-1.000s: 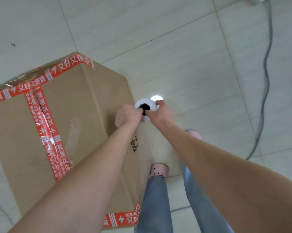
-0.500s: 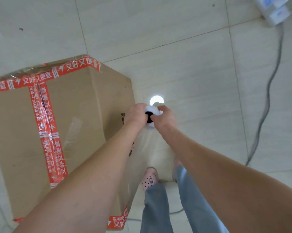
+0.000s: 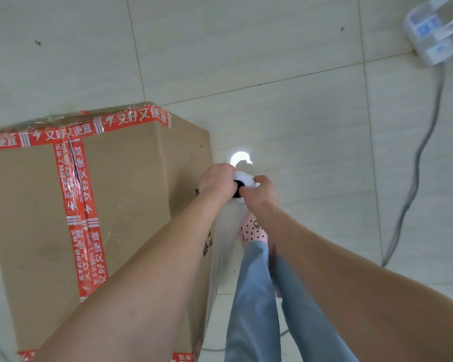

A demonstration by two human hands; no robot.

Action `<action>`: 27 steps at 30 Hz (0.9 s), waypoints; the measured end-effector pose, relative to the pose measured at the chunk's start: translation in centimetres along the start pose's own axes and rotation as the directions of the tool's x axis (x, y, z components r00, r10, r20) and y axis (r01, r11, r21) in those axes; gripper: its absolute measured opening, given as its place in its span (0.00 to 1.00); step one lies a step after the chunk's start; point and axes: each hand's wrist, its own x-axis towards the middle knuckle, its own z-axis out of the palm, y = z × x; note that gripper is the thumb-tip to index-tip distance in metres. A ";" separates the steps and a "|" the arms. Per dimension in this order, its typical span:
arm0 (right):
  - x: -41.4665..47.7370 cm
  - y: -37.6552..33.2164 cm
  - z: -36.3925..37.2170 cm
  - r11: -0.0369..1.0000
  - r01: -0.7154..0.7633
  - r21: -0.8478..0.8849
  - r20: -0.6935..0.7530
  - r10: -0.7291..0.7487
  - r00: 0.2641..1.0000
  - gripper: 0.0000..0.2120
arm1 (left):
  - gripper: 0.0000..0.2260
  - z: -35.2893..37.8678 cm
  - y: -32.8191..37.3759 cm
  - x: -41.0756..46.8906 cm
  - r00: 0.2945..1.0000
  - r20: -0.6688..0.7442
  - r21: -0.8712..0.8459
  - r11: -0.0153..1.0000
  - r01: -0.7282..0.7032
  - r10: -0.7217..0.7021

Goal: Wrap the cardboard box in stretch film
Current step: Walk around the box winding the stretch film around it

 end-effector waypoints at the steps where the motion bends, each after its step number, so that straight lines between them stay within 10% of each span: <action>1: 0.1 -0.5 0.0 0.999 0.035 -0.020 -0.007 -0.035 0.999 0.23 | 0.08 -0.3 -0.1 0.2 1.000 0.004 -0.011 1.000 0.013 -0.013; 14: 1.7 -6.8 1.1 0.896 0.306 -0.324 -0.060 -0.342 0.938 0.20 | 0.11 -3.2 -2.2 1.1 0.948 0.092 -0.454 0.835 0.311 -0.303; 19: 1.9 -6.5 1.8 0.984 0.121 -0.128 -0.044 -0.127 0.991 0.19 | 0.09 -4.2 -2.4 1.9 0.993 -0.074 -0.209 0.975 0.075 -0.092; 23: 2.1 -6.2 2.0 0.982 0.167 -0.092 -0.074 -0.174 0.982 0.14 | 0.14 -4.6 -1.5 3.0 0.958 -0.143 0.181 0.958 -0.221 0.248; 27: 2.2 -6.7 2.1 0.965 0.207 -0.158 -0.100 -0.225 0.969 0.10 | 0.10 -5.4 -1.4 3.7 0.941 -0.182 0.215 0.946 -0.244 0.284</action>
